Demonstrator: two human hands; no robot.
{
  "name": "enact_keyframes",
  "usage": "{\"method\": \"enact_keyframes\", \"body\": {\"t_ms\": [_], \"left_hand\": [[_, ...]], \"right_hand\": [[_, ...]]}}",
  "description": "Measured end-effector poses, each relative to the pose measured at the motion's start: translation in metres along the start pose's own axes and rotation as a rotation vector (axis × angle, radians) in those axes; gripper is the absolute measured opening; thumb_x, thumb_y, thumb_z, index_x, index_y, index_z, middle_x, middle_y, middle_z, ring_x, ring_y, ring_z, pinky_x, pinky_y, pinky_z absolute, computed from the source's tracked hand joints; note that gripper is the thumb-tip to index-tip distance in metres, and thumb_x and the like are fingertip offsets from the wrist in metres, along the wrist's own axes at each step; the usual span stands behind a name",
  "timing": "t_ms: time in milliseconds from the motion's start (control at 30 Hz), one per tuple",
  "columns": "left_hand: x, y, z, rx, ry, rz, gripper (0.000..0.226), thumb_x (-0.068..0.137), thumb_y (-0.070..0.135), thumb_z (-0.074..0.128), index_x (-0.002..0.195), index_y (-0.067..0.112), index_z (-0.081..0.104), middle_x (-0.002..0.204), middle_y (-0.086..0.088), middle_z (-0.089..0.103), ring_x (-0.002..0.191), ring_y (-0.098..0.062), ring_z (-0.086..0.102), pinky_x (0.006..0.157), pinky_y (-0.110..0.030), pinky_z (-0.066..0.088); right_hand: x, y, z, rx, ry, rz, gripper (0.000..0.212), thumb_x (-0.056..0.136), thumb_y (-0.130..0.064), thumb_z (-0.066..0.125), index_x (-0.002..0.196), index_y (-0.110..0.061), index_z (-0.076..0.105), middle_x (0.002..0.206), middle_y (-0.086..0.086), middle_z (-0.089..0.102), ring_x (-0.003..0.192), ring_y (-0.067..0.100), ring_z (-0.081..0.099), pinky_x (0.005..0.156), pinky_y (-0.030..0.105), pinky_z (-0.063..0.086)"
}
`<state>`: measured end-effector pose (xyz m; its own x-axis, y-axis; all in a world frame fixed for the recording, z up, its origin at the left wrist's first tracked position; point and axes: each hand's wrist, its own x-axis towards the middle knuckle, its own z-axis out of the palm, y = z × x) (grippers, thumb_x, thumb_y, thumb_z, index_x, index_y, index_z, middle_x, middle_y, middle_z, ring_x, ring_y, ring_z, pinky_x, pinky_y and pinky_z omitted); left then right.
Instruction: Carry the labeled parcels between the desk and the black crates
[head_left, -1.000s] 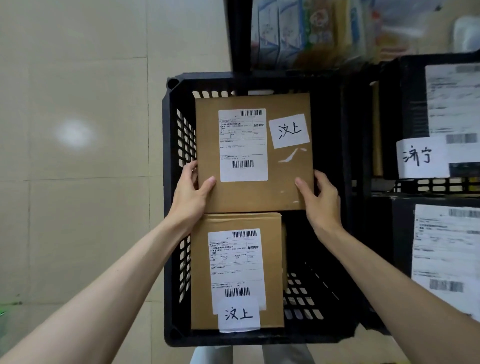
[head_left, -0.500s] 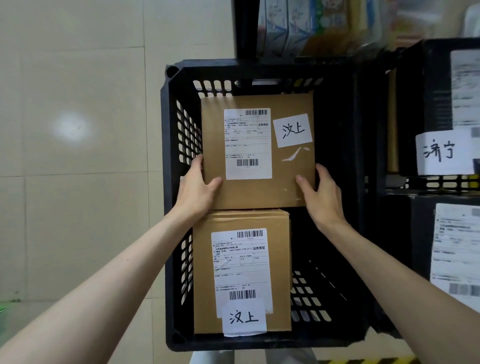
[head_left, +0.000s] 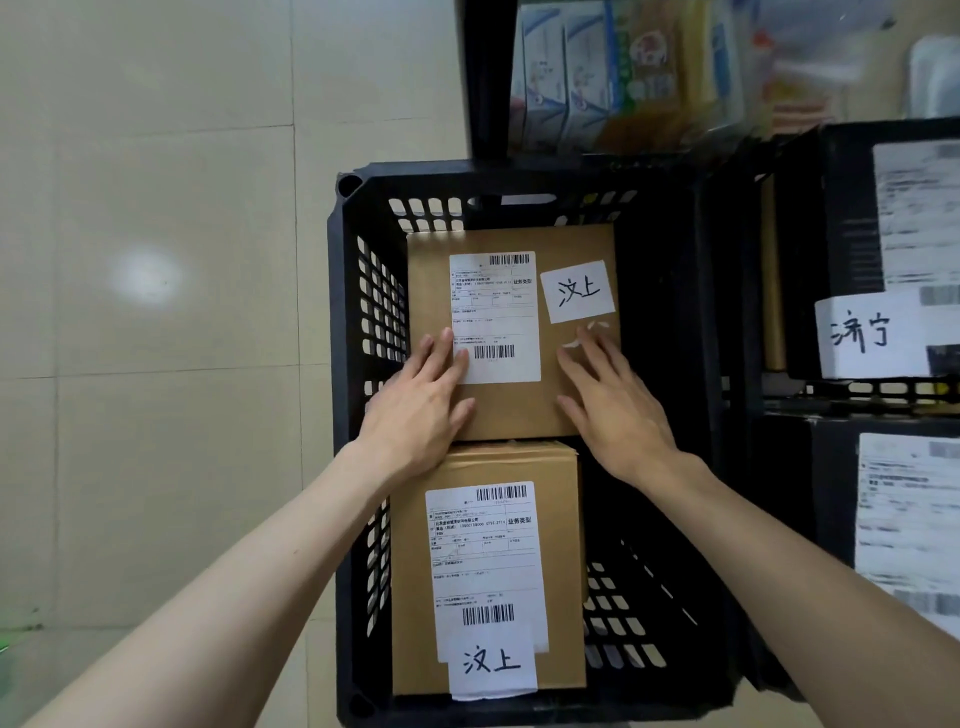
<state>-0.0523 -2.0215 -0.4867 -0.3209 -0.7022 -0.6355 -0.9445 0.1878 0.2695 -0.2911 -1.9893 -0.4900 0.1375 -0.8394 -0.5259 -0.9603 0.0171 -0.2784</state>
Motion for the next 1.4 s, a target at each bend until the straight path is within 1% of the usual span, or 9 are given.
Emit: {"method": "enact_keyframes", "body": {"t_ms": [133,267,433,667,767,900,1100,1267,1400], "left_hand": [[0.003,0.000,-0.001,0.050,-0.041,-0.009,0.062,0.109,0.045,0.028,0.163,0.023,0.007,0.170,0.003,-0.011,0.157,-0.017,-0.008,0.126,-0.045,0.019],[0.000,0.006,-0.022,0.052,-0.111,-0.006,0.059,0.109,0.043,0.027,0.162,0.019,0.014,0.171,-0.003,0.002,0.157,-0.022,0.005,0.124,-0.046,0.022],[-0.038,0.032,-0.078,0.083,0.102,-0.064,0.049,0.109,0.041,0.032,0.148,0.015,0.043,0.151,-0.007,0.047,0.138,-0.027,0.044,0.109,-0.043,0.038],[-0.118,0.077,-0.191,0.134,0.385,-0.047,0.044,0.108,0.045,0.035,0.122,0.016,0.065,0.114,-0.006,0.070,0.105,-0.026,0.064,0.084,-0.038,0.049],[-0.170,0.105,-0.271,0.140,0.498,-0.017,0.044,0.107,0.047,0.038,0.125,0.017,0.066,0.119,-0.006,0.071,0.105,-0.026,0.067,0.086,-0.038,0.052],[-0.257,0.142,-0.388,0.135,0.597,-0.030,0.046,0.106,0.052,0.038,0.138,0.025,0.058,0.132,-0.002,0.067,0.120,-0.024,0.062,0.095,-0.039,0.048],[-0.381,0.198,-0.540,0.187,0.766,-0.040,0.046,0.108,0.048,0.034,0.144,0.026,0.050,0.141,-0.004,0.060,0.126,-0.026,0.058,0.096,-0.038,0.045],[-0.458,0.242,-0.613,0.232,0.874,-0.067,0.048,0.108,0.049,0.035,0.148,0.025,0.046,0.148,-0.004,0.055,0.131,-0.025,0.054,0.101,-0.041,0.046],[-0.486,0.263,-0.630,0.238,0.934,-0.098,0.045,0.107,0.049,0.035,0.139,0.023,0.053,0.139,-0.007,0.061,0.123,-0.029,0.059,0.097,-0.042,0.049]], "right_hand": [[0.002,0.000,-0.001,-0.020,-0.023,0.005,0.058,0.105,-0.034,0.045,0.157,-0.023,0.023,0.168,0.000,-0.001,0.154,0.019,-0.006,0.119,0.040,0.027],[0.006,-0.004,-0.022,-0.031,-0.127,0.023,0.054,0.105,-0.037,0.043,0.155,-0.023,0.028,0.167,0.003,0.007,0.153,0.025,0.009,0.119,0.047,0.025],[-0.016,-0.030,-0.075,0.024,0.016,0.038,0.044,0.106,-0.035,0.039,0.147,-0.017,0.043,0.157,0.010,0.036,0.137,0.030,0.040,0.110,0.042,0.034],[-0.071,-0.087,-0.217,-0.066,0.250,-0.053,0.031,0.105,-0.035,0.041,0.115,-0.014,0.060,0.116,0.007,0.061,0.109,0.030,0.056,0.088,0.041,0.041],[-0.112,-0.119,-0.306,-0.085,0.358,-0.106,0.027,0.105,-0.035,0.042,0.104,-0.014,0.058,0.108,0.008,0.062,0.105,0.033,0.058,0.078,0.040,0.040],[-0.180,-0.163,-0.431,-0.171,0.488,-0.141,0.033,0.105,-0.037,0.041,0.115,-0.011,0.059,0.119,0.011,0.061,0.113,0.032,0.056,0.092,0.042,0.043],[-0.275,-0.216,-0.595,-0.192,0.641,-0.195,0.036,0.105,-0.038,0.040,0.119,-0.011,0.060,0.124,0.013,0.061,0.114,0.031,0.058,0.092,0.042,0.044],[-0.343,-0.240,-0.688,-0.239,0.704,-0.296,0.037,0.105,-0.040,0.039,0.122,-0.012,0.059,0.129,0.013,0.060,0.117,0.031,0.058,0.093,0.043,0.049],[-0.366,-0.234,-0.716,-0.291,0.784,-0.351,0.038,0.106,-0.037,0.040,0.125,-0.010,0.058,0.130,0.014,0.060,0.117,0.032,0.059,0.090,0.042,0.048]]}}
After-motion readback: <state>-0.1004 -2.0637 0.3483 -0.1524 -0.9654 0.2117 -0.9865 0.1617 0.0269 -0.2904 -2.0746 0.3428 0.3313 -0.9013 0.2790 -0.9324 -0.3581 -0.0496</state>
